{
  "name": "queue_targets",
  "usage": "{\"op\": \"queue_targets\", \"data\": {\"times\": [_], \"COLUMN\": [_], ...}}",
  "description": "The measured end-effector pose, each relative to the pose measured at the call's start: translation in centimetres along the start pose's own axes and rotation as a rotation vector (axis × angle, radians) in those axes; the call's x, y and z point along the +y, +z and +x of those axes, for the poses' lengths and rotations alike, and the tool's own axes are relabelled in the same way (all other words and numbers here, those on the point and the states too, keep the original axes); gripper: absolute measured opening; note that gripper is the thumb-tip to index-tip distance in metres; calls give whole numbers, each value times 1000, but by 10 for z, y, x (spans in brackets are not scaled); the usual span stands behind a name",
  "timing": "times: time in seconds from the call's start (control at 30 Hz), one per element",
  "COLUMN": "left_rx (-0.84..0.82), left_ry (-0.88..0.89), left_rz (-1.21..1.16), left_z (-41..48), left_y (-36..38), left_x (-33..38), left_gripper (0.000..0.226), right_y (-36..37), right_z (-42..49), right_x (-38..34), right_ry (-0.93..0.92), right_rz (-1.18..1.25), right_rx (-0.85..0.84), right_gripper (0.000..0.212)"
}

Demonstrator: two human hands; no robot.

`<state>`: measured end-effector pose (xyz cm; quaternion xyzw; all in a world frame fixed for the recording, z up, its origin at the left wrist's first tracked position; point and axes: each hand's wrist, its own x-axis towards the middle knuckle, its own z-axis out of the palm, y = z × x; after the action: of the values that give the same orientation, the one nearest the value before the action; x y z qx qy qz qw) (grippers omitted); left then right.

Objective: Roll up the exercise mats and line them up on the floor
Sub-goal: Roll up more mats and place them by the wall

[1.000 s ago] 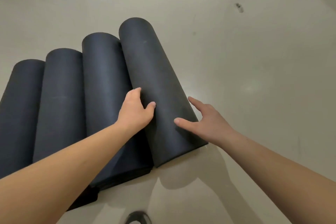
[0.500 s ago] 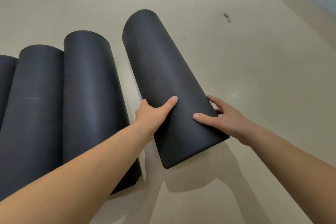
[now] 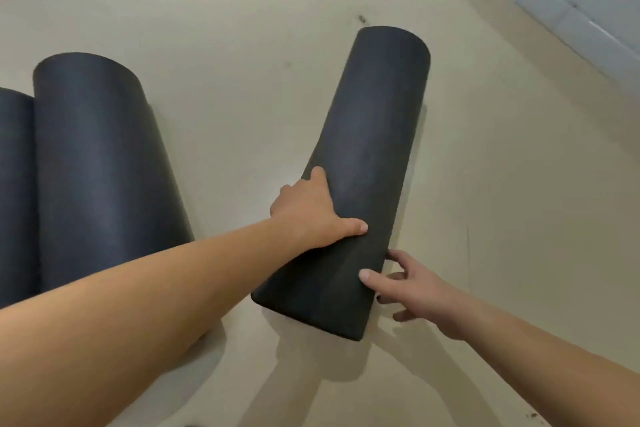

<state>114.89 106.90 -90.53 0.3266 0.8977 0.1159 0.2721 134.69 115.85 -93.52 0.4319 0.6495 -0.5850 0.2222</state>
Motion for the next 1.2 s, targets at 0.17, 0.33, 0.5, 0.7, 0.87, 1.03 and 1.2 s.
{"op": "queue_targets", "data": {"times": [0.17, 0.33, 0.5, 0.7, 0.87, 1.03, 1.2], "left_rx": [9, 110, 178, 112, 58, 64, 14], "left_ry": [318, 681, 863, 762, 881, 919, 626], "left_rz": [602, 933, 760, 615, 790, 644, 662], "left_z": [-11, -23, -20, -15, -14, -5, 3], "left_y": [36, 44, 29, 8, 20, 13, -4], "left_x": [50, 22, -3, 17, 30, 21, 21], "left_gripper": [125, 122, 103, 27, 15, 29, 138], "right_y": [-48, -110, -96, -96, -87, -79, -73], "right_z": [-17, -46, -18, -15, -21, -26, -38], "right_x": [-28, -57, -31, -33, -30, -19, -18], "right_ry": [-3, -286, -271, -324, -295, -350, -379], "right_rz": [-733, -959, -1261, -1208, -1270, -1233, -1284], "right_rx": [114, 509, 421, 481, 469, 542, 547], "right_gripper": [62, 74, 152, 139, 143, 121, 106]}}
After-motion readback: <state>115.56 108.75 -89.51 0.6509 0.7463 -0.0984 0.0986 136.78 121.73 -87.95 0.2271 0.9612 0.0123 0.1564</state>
